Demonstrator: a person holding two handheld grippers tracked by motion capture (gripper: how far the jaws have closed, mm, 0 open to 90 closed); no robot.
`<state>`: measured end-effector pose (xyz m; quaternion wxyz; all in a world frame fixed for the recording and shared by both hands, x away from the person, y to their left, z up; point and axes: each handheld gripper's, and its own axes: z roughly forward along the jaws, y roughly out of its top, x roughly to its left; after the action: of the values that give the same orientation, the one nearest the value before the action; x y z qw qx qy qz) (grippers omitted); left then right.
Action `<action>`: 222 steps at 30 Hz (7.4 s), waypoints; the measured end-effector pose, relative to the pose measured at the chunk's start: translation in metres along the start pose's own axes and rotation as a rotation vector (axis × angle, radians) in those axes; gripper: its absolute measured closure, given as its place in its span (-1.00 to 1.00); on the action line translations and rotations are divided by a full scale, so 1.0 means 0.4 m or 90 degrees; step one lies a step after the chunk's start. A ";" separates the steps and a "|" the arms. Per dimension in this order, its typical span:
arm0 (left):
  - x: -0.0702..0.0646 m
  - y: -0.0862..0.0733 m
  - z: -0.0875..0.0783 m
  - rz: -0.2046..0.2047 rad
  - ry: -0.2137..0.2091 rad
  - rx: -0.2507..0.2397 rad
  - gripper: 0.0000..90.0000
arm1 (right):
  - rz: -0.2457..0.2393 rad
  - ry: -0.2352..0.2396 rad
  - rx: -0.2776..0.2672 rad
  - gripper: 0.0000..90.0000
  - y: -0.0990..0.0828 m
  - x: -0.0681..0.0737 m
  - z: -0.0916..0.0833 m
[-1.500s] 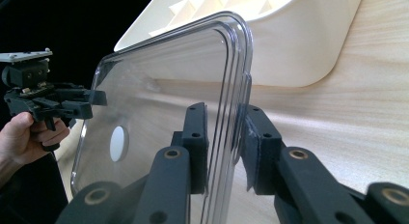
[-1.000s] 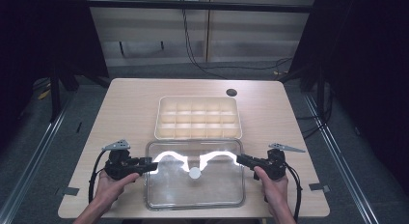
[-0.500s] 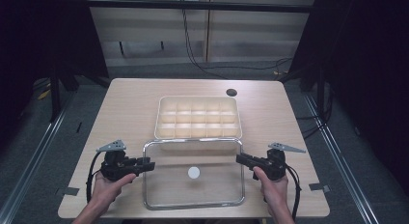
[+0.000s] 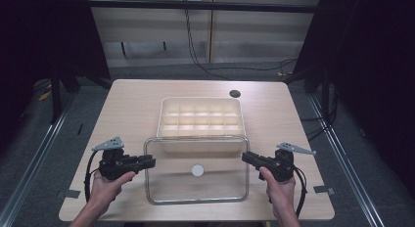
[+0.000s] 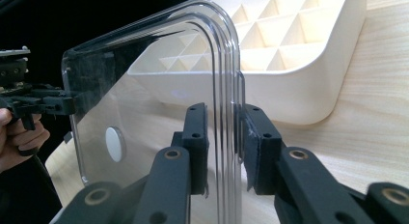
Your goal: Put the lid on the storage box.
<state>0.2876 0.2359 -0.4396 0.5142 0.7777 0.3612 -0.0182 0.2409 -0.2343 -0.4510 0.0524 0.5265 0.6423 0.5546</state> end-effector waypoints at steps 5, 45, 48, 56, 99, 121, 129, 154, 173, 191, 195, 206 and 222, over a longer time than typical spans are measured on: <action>-0.004 0.007 -0.002 0.001 0.003 -0.001 0.58 | -0.004 -0.003 -0.008 0.64 0.008 0.004 -0.005; 0.010 0.125 -0.013 0.009 0.028 -0.040 0.58 | -0.017 -0.003 -0.040 0.64 0.126 0.014 0.013; 0.009 0.143 -0.015 0.015 0.029 -0.044 0.58 | -0.017 0.000 -0.048 0.64 0.140 0.013 0.012; 0.004 0.182 -0.012 0.024 0.031 -0.051 0.58 | -0.017 0.000 -0.064 0.64 0.174 0.010 0.007; 0.066 0.349 0.022 0.030 0.077 -0.065 0.53 | -0.024 -0.023 -0.070 0.63 0.338 -0.024 0.078; 0.134 0.372 0.096 -0.012 0.092 -0.042 0.49 | 0.027 -0.027 -0.059 0.64 0.364 -0.099 0.137; 0.160 0.372 0.114 -0.028 0.094 -0.042 0.45 | 0.025 -0.040 -0.043 0.64 0.372 -0.111 0.163; 0.245 0.368 0.190 -0.067 0.115 0.005 0.29 | 0.005 -0.095 0.027 0.50 0.378 -0.162 0.243; 0.283 0.336 0.243 -0.093 0.125 0.040 0.11 | 0.017 -0.143 0.059 0.34 0.351 -0.188 0.296; 0.304 0.297 0.259 -0.112 0.132 0.059 0.12 | 0.032 -0.183 0.091 0.29 0.328 -0.203 0.321; 0.304 0.293 0.258 -0.113 0.131 0.061 0.12 | 0.040 -0.191 0.093 0.27 0.323 -0.204 0.329; 0.303 0.286 0.256 -0.112 0.134 0.051 0.11 | 0.038 -0.190 0.088 0.24 0.320 -0.206 0.332; 0.278 0.285 0.229 -0.093 0.140 0.050 -0.22 | -0.007 -0.178 0.059 -0.16 0.337 -0.177 0.289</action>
<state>0.4671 0.1980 -0.4374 0.4377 0.7662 0.4701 0.0159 0.4305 -0.2333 -0.4281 0.1201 0.5968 0.6566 0.4453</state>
